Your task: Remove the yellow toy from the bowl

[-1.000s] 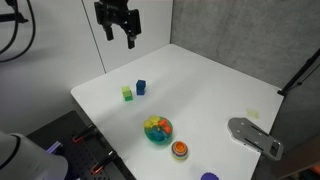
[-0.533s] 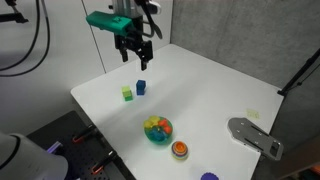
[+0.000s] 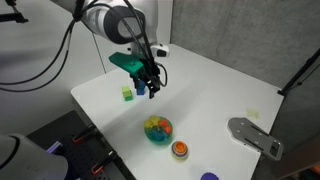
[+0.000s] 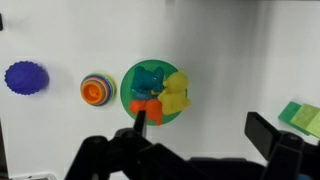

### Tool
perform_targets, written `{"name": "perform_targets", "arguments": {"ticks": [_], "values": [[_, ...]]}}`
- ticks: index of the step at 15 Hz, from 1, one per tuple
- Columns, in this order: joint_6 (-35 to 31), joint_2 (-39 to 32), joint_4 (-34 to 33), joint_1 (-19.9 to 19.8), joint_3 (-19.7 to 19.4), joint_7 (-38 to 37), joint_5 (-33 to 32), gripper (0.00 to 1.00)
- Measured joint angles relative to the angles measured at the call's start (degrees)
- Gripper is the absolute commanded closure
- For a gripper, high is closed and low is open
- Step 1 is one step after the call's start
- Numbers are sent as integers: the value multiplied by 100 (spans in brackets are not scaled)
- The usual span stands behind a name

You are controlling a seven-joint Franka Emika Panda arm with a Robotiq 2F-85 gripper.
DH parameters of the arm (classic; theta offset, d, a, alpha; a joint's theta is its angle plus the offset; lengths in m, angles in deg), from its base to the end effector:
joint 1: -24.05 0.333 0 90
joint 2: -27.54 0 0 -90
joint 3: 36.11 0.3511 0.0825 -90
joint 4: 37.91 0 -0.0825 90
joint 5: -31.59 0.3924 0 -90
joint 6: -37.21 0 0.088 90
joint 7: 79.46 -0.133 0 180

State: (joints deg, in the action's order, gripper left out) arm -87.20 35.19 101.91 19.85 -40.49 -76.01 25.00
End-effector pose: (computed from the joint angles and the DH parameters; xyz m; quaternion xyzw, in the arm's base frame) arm 0.4447 -0.0739 0.3461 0.9969 -0.0083 -0.0714 0.0328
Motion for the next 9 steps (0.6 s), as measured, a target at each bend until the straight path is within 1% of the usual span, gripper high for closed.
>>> {"name": "perform_targets", "arguments": {"ticks": [3,9], "values": [[-538,-470,125,-54,-4,-421,-213,0],[-1559,-1404,288,-42,-11,-1255,-751,0]]}}
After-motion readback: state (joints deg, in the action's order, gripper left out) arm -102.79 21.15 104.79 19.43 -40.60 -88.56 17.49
